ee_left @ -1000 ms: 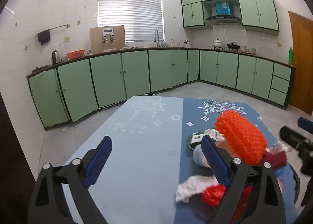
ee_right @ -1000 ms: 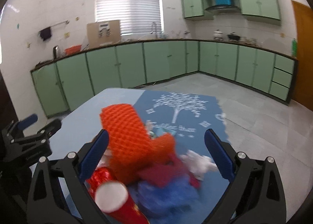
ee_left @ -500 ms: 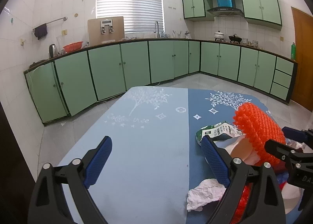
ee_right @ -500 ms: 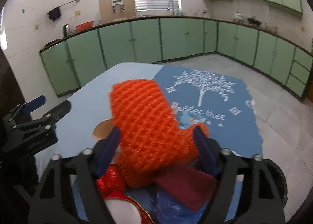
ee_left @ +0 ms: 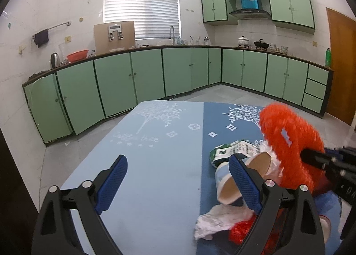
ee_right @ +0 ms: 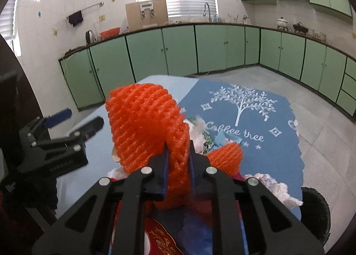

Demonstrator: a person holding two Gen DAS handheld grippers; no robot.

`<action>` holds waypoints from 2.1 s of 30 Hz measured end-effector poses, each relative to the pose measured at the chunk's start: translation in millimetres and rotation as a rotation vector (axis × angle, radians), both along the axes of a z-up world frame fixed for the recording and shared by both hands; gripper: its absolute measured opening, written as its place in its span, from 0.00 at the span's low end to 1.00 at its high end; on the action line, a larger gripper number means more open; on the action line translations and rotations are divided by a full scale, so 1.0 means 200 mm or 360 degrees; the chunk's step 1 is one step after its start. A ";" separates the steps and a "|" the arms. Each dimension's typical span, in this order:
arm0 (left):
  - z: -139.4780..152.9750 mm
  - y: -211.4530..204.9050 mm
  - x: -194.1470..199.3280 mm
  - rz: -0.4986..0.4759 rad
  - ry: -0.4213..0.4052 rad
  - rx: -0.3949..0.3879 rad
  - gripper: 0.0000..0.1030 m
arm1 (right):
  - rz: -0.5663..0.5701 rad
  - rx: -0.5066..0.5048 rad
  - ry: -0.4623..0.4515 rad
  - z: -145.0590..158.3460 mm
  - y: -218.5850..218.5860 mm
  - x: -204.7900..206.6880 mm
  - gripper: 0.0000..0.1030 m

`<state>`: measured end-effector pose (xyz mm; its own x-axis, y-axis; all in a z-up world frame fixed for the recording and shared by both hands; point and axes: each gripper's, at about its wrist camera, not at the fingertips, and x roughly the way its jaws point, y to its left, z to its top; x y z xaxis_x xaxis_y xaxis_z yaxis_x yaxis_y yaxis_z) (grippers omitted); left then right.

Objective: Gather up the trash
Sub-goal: 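Reach into the pile and grasp the orange foam net with the right tool, then lift the orange net with the right tool while the left tool grasps the white paper cup, then carry net and cup over the black bin and open both tools to drop them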

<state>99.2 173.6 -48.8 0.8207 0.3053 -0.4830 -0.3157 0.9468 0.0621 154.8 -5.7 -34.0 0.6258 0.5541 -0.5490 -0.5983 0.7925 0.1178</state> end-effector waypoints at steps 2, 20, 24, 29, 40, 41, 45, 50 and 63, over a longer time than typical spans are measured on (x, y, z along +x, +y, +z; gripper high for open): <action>0.01 -0.03 -0.01 -0.0019 -0.0002 0.0005 0.88 | -0.0030 0.0031 -0.0016 0.03 -0.04 0.00 0.13; -0.03 -0.22 0.09 -0.0194 0.0030 -0.0023 0.88 | -0.0374 0.0057 -0.0116 0.09 -0.45 -0.03 0.14; -0.08 -0.22 0.15 -0.0224 0.0074 -0.0050 0.88 | -0.0374 0.0051 -0.0104 0.07 -0.46 -0.01 0.14; -0.14 -0.23 0.22 -0.0246 0.0120 -0.0043 0.88 | -0.0362 0.0052 -0.0081 0.06 -0.43 0.02 0.14; -0.23 -0.19 0.31 -0.0355 0.0207 -0.0135 0.63 | -0.0368 0.0036 -0.0038 0.02 -0.42 0.07 0.16; -0.23 -0.19 0.31 -0.0360 0.0208 -0.0134 0.59 | -0.0367 0.0036 -0.0033 0.02 -0.41 0.08 0.17; -0.23 -0.18 0.29 -0.0379 0.0208 -0.0158 0.38 | -0.0360 0.0035 -0.0028 0.03 -0.40 0.08 0.17; -0.20 -0.17 0.26 -0.0379 0.0166 -0.0177 0.24 | -0.0358 0.0043 -0.0021 0.02 -0.40 0.08 0.18; 0.00 -0.17 0.12 -0.0312 -0.0044 -0.0140 0.20 | -0.0366 0.0096 -0.0122 0.10 -0.47 -0.01 0.14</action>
<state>123.5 138.7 -49.2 0.8736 0.0962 -0.4771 -0.1255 0.9916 -0.0298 152.2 -99.4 -13.1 0.7779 0.4226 -0.4651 -0.4121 0.9018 0.1303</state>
